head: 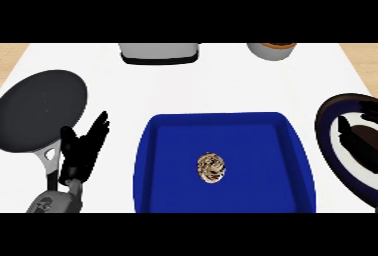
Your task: Pick the cupcake from the tray and place it in the plate
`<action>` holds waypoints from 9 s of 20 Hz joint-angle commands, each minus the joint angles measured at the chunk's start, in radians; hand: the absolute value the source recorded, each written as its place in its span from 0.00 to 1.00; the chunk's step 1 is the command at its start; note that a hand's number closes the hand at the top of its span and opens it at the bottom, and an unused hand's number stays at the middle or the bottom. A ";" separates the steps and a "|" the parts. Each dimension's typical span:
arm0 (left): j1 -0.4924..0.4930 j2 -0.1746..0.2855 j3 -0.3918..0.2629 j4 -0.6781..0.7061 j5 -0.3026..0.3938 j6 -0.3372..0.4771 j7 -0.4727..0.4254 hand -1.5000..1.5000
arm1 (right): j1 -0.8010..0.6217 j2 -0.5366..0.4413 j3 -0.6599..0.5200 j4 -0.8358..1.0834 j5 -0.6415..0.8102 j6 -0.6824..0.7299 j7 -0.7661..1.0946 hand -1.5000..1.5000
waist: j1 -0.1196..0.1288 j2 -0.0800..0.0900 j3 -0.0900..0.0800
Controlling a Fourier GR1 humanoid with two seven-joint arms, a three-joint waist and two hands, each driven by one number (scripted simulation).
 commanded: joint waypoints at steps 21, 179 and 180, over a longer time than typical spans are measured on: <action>0.085 -0.084 -0.022 -0.062 0.010 0.001 0.022 0.50 | 0.315 0.178 0.655 -0.579 0.858 0.388 0.751 0.00 | 0.039 0.015 0.002; 0.136 -0.174 0.103 -0.067 -0.117 -0.118 0.021 0.50 | 0.560 0.298 0.165 -0.007 -0.436 -0.868 -0.683 0.00 | 0.013 0.011 0.007; 0.169 -0.172 0.093 -0.122 -0.114 -0.117 0.055 0.50 | 0.543 0.299 0.157 0.001 -0.466 -0.879 -0.687 0.00 | 0.017 0.011 0.007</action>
